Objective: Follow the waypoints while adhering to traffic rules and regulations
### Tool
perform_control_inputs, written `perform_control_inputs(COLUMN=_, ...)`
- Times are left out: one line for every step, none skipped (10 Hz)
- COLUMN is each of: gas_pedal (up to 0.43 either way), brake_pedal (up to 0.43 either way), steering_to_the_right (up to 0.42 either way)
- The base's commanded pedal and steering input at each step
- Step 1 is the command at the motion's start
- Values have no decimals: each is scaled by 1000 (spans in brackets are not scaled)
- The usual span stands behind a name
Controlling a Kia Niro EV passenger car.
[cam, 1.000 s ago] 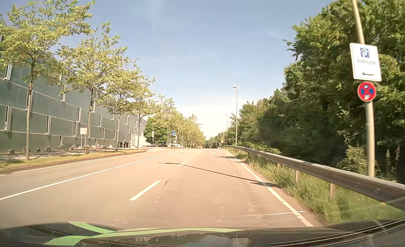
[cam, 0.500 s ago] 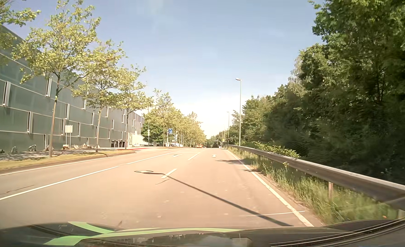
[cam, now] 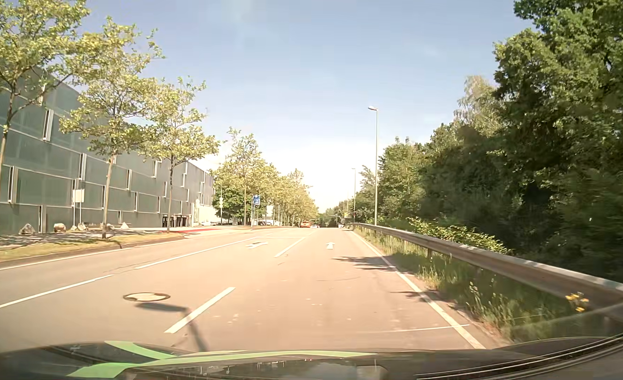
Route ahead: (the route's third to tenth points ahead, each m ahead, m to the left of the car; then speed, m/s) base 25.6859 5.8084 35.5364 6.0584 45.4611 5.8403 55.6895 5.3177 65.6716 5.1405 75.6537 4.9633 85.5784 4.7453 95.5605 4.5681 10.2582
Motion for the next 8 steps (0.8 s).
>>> perform_control_inputs(gas_pedal=87, brake_pedal=0, steering_to_the_right=-4)
perform_control_inputs(gas_pedal=98, brake_pedal=0, steering_to_the_right=-4)
perform_control_inputs(gas_pedal=98, brake_pedal=0, steering_to_the_right=-4)
perform_control_inputs(gas_pedal=98, brake_pedal=0, steering_to_the_right=-4)
perform_control_inputs(gas_pedal=98, brake_pedal=0, steering_to_the_right=-4)
perform_control_inputs(gas_pedal=98, brake_pedal=0, steering_to_the_right=-4)
perform_control_inputs(gas_pedal=98, brake_pedal=0, steering_to_the_right=-3)
perform_control_inputs(gas_pedal=98, brake_pedal=0, steering_to_the_right=-3)
